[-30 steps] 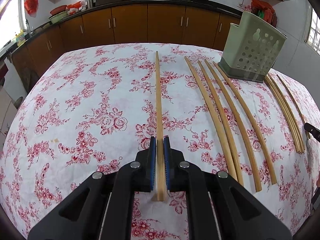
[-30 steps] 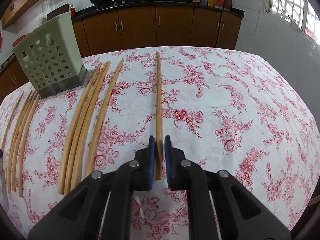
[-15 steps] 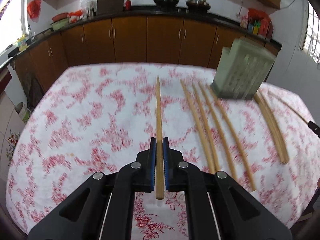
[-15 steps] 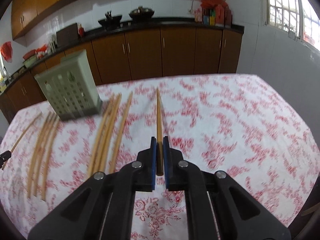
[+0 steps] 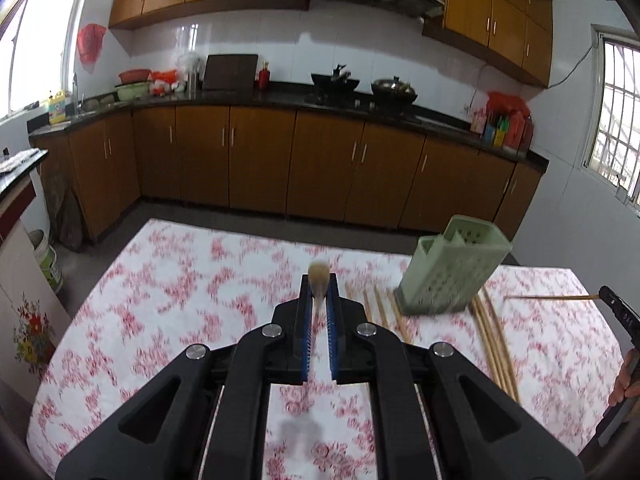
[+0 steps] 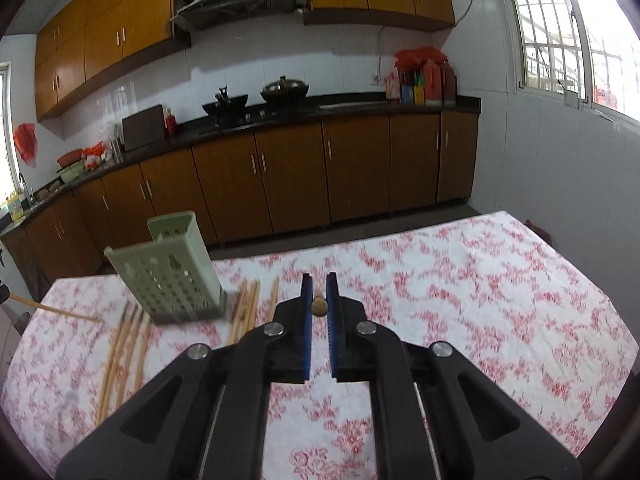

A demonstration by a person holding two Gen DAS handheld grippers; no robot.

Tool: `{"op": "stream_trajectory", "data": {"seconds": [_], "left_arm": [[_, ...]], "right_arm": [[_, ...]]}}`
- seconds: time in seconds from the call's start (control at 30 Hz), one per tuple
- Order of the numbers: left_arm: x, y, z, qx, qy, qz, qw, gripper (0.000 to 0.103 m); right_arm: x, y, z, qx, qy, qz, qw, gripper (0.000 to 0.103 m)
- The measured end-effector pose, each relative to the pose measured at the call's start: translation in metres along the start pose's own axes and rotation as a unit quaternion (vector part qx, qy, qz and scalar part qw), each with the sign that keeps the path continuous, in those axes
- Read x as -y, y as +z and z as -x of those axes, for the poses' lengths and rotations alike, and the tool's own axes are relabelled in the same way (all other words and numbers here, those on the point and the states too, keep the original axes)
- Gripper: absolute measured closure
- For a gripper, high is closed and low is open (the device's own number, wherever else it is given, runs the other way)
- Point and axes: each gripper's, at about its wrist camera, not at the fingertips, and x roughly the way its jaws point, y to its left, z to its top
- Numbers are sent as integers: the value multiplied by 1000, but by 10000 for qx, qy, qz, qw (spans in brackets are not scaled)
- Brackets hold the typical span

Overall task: Organize utensils
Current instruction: 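Carry both upright chopsticks above the green utensil holder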

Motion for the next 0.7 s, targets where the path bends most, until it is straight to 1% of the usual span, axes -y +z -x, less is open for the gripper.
{"op": "stream_trajectory", "data": {"seconds": [0.33, 0.7], "left_arm": [[6, 22, -1, 158, 20, -40, 9999, 96], [11, 31, -8, 167, 104, -119, 9997, 96]], "right_arm": [[-8, 26, 0, 221, 59, 30, 9997, 95], [-14, 57, -12, 354, 80, 97, 9993, 96]]}}
